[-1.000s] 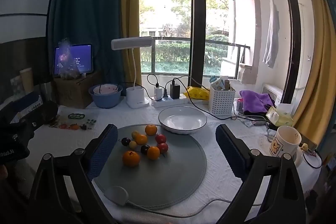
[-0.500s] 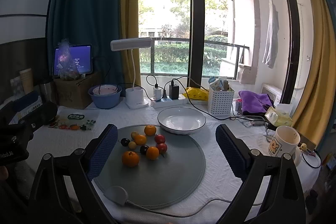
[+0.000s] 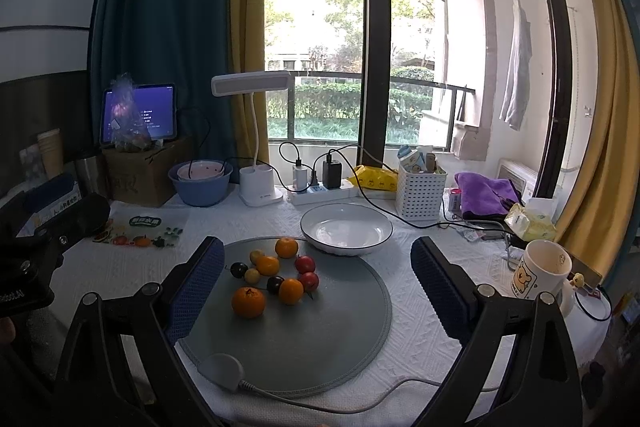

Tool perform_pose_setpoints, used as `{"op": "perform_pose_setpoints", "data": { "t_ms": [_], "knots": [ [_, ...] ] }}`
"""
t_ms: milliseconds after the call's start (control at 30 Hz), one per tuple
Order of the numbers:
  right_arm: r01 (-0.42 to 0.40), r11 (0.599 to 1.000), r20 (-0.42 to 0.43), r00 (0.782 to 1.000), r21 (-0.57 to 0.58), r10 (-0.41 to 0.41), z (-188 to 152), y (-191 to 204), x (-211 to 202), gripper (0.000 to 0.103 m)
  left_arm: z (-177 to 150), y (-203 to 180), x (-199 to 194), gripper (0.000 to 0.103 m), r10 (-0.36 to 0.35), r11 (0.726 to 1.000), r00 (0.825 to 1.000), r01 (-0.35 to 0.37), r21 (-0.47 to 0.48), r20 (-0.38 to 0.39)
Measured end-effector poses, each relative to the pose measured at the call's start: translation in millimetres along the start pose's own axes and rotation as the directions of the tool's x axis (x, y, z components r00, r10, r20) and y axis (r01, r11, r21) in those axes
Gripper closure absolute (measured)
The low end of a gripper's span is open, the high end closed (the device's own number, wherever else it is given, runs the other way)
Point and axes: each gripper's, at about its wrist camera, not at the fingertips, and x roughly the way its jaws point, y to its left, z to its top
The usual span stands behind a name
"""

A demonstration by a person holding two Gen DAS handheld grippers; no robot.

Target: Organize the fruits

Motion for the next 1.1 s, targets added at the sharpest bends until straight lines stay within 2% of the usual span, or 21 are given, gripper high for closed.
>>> {"op": "perform_pose_setpoints", "data": {
  "t_ms": [1100],
  "knots": [
    [0.003,1.0,-0.001,1.0,-0.002,-0.003,-0.2,0.2,0.1,0.006,0.6,-2.5,0.8,0.0,-0.003,1.0,1.0,0.003,0.002,-0.004]
  ]
}}
